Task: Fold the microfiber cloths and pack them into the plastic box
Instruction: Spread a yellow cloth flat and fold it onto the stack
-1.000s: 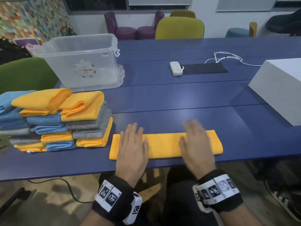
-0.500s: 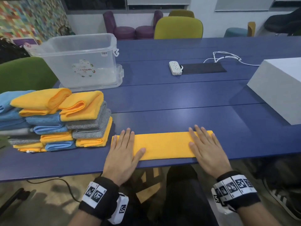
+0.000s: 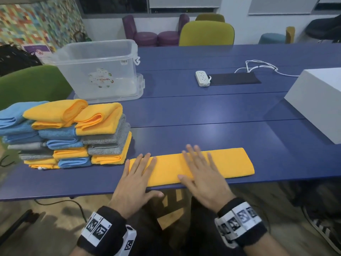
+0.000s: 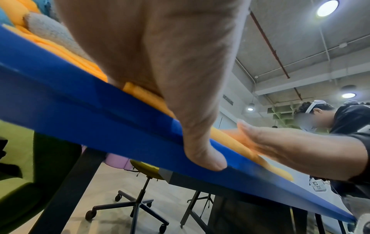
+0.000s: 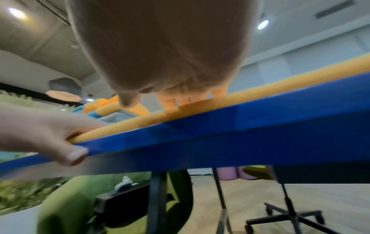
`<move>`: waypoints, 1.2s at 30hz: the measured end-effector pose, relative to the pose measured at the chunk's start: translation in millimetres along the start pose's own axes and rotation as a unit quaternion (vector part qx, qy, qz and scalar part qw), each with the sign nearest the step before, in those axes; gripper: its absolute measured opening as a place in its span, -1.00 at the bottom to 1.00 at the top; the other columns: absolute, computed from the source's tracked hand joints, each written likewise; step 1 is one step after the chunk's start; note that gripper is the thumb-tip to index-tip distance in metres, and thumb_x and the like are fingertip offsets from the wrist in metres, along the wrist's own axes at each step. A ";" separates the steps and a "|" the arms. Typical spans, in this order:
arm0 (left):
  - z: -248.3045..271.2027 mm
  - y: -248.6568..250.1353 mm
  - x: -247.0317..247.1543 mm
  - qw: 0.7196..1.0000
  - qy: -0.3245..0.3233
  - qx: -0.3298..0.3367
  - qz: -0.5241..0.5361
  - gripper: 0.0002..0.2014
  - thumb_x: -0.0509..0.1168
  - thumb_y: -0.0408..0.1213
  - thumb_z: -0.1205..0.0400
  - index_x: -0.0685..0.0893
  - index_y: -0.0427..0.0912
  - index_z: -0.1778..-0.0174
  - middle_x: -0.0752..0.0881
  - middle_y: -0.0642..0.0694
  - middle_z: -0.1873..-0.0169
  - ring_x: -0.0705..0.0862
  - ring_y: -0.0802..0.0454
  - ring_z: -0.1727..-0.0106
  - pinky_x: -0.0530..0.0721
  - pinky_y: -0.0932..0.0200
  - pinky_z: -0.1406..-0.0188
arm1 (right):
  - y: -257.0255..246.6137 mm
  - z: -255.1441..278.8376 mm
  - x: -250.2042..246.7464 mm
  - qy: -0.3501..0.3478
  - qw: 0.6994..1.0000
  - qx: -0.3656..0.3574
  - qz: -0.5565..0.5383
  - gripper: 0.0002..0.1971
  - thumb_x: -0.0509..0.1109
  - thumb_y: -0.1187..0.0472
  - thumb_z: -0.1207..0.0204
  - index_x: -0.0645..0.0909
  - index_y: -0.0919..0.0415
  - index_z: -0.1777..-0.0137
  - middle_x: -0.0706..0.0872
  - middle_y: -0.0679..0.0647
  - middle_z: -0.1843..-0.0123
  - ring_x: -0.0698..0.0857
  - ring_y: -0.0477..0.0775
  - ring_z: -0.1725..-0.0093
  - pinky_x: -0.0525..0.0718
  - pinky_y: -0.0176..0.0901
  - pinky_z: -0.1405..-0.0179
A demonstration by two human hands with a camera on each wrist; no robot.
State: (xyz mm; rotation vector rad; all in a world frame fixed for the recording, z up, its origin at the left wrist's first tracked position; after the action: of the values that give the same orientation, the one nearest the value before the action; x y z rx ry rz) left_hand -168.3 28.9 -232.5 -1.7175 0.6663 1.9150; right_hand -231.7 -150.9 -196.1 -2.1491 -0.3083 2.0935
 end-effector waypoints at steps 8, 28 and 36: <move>24.4 -1.4 -9.7 0.997 0.074 0.014 0.018 -0.01 0.65 -0.13 -0.47 0.24 -0.10 -0.75 0.34 -0.19 -0.73 0.38 -0.26 -0.70 0.41 -0.24 -0.56 | -41.5 -13.1 40.2 -0.008 0.997 -0.052 0.058 -0.02 0.36 -0.15 -0.63 -0.20 0.11 -0.81 -0.22 0.04 -0.84 -0.20 0.13 -0.80 -0.08 0.28 -0.76; 11.6 63.4 -126.9 0.910 0.284 0.020 0.302 -0.54 0.34 -0.68 -0.51 0.75 -0.09 -0.19 0.49 0.00 -0.59 0.47 0.02 -0.61 0.43 0.34 -0.50 | -24.5 0.6 35.6 -0.058 0.993 -0.016 0.099 0.08 0.24 -0.42 -0.57 -0.27 0.14 -0.80 -0.33 0.14 -0.82 -0.36 0.26 -0.77 -0.13 0.43 -0.72; -32.7 121.7 -112.6 0.972 0.177 0.105 0.115 -0.57 0.39 -0.52 -0.48 0.74 -0.05 -0.22 0.62 -0.13 -0.48 0.62 -0.17 -0.41 0.61 -0.08 -0.34 | -46.4 -1.1 30.0 -0.092 0.974 -0.020 0.207 -0.28 0.04 -0.23 -0.76 -0.09 0.13 -0.75 0.11 0.31 -0.77 -0.09 0.40 -0.77 -0.31 0.47 -0.67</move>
State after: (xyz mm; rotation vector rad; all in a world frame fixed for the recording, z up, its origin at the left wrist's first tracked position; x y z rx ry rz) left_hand -210.4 -88.8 -118.8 -1.9283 1.2024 1.6170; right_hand -232.7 -98.8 -214.5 -2.1959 0.0951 2.5341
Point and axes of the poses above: each hand's wrist, its own z-axis away from the middle knuckle, its own x-axis out of the palm, y = z × x, the point moved 10 cm from there along -z, towards the middle knuckle
